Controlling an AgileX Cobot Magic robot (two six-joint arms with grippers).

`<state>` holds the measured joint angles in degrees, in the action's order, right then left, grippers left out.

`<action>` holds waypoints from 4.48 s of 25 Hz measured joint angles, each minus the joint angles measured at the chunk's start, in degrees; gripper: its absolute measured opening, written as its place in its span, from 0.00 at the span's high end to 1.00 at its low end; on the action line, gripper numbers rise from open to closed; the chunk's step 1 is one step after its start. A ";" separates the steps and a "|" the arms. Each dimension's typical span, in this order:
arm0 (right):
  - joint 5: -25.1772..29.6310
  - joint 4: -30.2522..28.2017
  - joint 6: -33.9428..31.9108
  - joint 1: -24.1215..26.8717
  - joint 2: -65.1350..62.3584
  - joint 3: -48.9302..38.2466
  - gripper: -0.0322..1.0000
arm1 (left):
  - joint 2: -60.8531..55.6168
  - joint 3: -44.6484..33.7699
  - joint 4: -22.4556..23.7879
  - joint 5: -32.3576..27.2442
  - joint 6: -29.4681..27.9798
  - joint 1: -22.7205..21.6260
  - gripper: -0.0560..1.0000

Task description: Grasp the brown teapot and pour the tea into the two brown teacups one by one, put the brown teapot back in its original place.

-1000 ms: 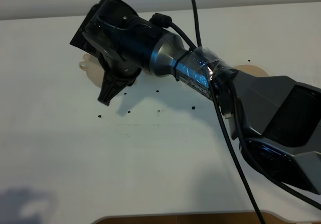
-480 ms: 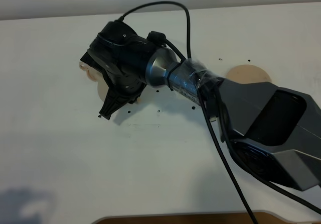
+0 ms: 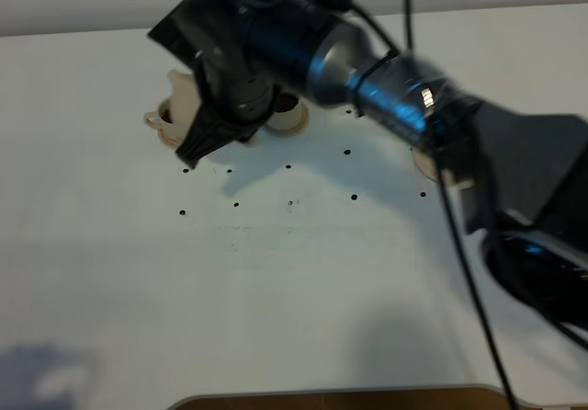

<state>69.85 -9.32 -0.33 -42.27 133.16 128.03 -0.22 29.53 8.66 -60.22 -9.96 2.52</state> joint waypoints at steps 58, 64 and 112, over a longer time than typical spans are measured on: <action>-31.77 3.83 -11.97 27.74 -21.00 -57.83 0.86 | 0.00 0.00 0.00 0.00 0.00 0.00 0.47; -29.53 3.16 -12.09 27.74 -21.00 -57.78 0.83 | 0.00 0.00 0.00 0.00 0.00 0.00 0.47; -8.21 14.50 0.33 24.30 -109.76 -99.78 0.59 | 0.00 0.00 0.00 0.00 0.00 0.00 0.47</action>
<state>61.64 5.18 0.00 -17.97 23.39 28.25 -0.22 29.53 8.66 -60.22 -9.96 2.52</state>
